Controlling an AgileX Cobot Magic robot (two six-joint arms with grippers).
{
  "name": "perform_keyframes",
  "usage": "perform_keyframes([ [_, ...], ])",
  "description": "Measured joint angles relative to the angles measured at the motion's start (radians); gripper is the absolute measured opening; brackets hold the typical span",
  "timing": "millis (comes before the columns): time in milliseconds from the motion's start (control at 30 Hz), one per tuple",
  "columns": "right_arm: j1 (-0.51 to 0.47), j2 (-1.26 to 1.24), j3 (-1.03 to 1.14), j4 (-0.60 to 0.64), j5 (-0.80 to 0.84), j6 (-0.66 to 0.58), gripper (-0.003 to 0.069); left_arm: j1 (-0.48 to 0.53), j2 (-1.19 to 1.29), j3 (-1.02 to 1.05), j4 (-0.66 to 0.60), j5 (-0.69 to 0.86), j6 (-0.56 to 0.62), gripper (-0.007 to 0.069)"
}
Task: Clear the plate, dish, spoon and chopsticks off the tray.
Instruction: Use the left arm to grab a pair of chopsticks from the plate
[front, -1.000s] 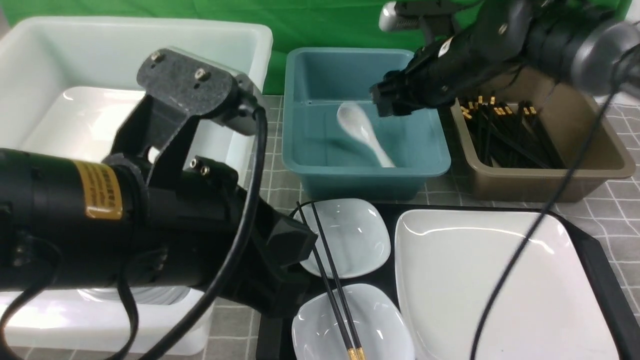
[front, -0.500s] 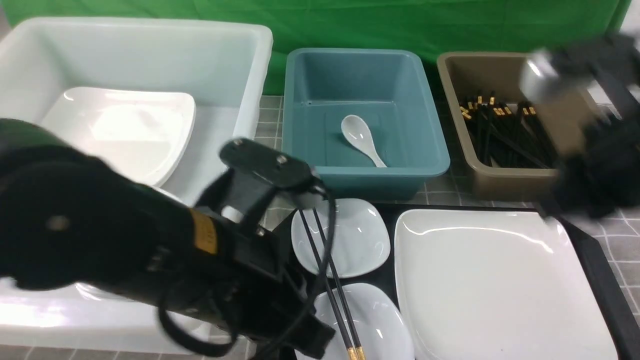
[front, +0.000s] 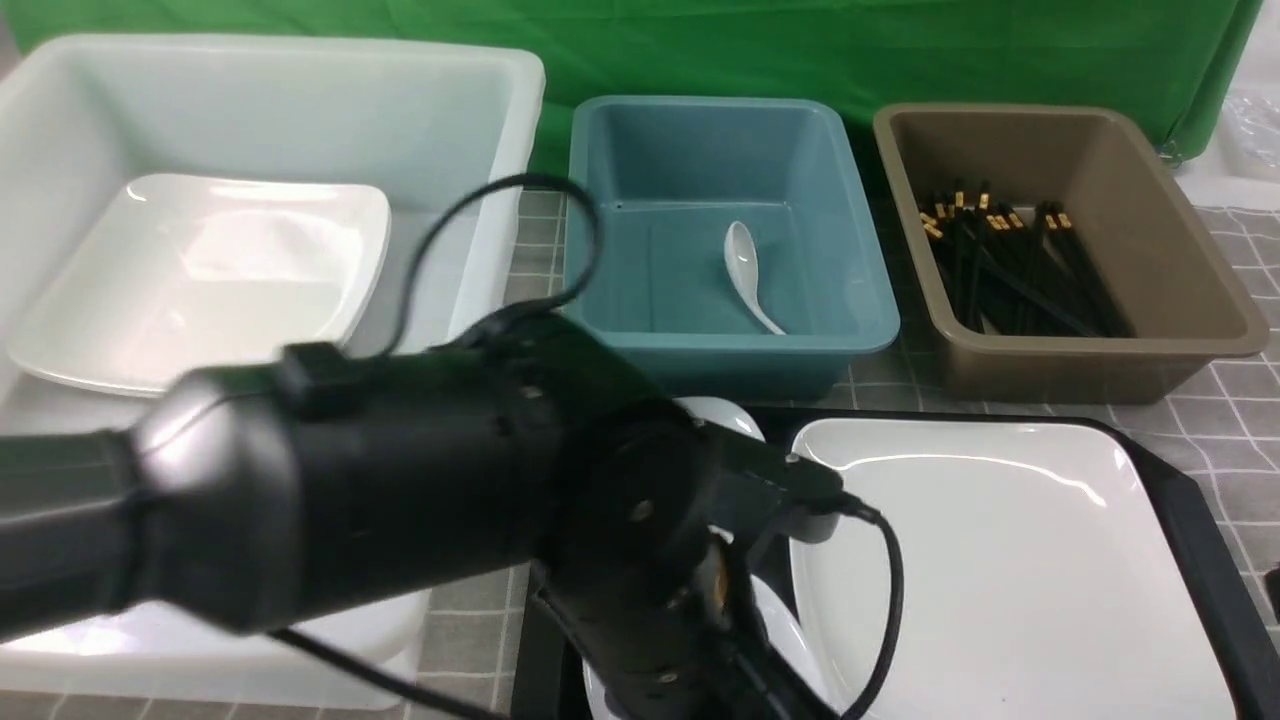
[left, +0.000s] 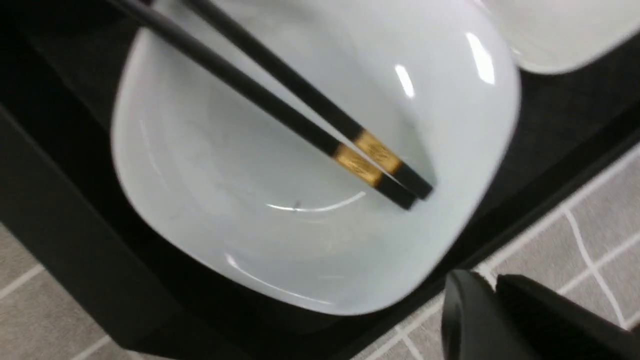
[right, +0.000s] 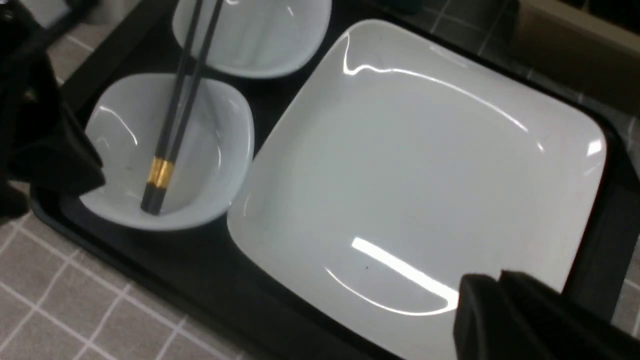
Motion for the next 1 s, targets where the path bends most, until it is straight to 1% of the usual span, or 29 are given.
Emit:
perform_keyframes([
  [33, 0.0, -0.001, 0.0, 0.0, 0.0, 0.0, 0.0076, 0.001, 0.004, -0.005, 0.0, 0.002, -0.003, 0.0101],
  [67, 0.001, -0.005, 0.0, 0.0, 0.0, 0.0, 0.0077, 0.007, 0.009, -0.009, -0.001, 0.004, -0.016, 0.0127],
  [133, 0.011, -0.005, 0.0, -0.001, -0.003, 0.0, 0.0083, 0.028, 0.018, -0.016, -0.006, 0.004, -0.06, 0.0218],
  [167, 0.021, -0.005, 0.0, -0.001, -0.004, -0.001, 0.0086, 0.042, 0.018, -0.016, -0.007, 0.001, -0.106, 0.0281],
  [200, 0.033, -0.005, 0.0, -0.001, -0.007, -0.002, 0.0087, 0.05, 0.02, -0.016, -0.007, -0.001, -0.129, 0.0308],
  [267, 0.062, -0.005, 0.0, -0.001, -0.011, -0.012, 0.009, 0.073, 0.02, -0.016, -0.009, -0.014, -0.197, 0.0401],
  [300, 0.069, -0.005, 0.0, -0.001, -0.012, -0.012, 0.0091, 0.075, 0.02, -0.016, -0.009, -0.017, -0.204, 0.0409],
  [333, 0.096, -0.005, 0.0, -0.001, -0.018, -0.021, 0.0091, 0.086, 0.02, -0.016, -0.009, -0.033, -0.219, 0.0459],
  [367, 0.099, -0.005, 0.0, -0.001, -0.019, -0.021, 0.0091, 0.087, 0.02, -0.016, -0.009, -0.034, -0.219, 0.0463],
  [400, 0.122, -0.005, 0.001, -0.001, -0.025, -0.026, 0.0092, 0.092, 0.02, -0.016, -0.009, -0.044, -0.232, 0.0491],
  [467, 0.155, -0.005, 0.001, -0.001, -0.037, -0.029, 0.0097, 0.092, 0.029, -0.017, -0.011, -0.046, -0.235, 0.0499],
  [567, 0.175, -0.005, 0.001, -0.002, -0.039, -0.032, 0.0101, 0.092, 0.053, -0.018, -0.018, -0.046, -0.236, 0.0492],
  [633, 0.18, -0.005, 0.001, -0.003, -0.04, -0.033, 0.0103, 0.092, 0.07, -0.018, -0.02, -0.047, -0.236, 0.0479],
  [700, 0.181, -0.005, 0.001, -0.005, -0.04, -0.033, 0.0107, 0.092, 0.106, -0.018, -0.02, -0.052, -0.236, 0.0449],
  [1000, 0.181, -0.005, 0.001, -0.005, -0.04, -0.033, 0.0115, 0.092, 0.164, -0.023, -0.015, -0.106, -0.236, 0.0431],
])
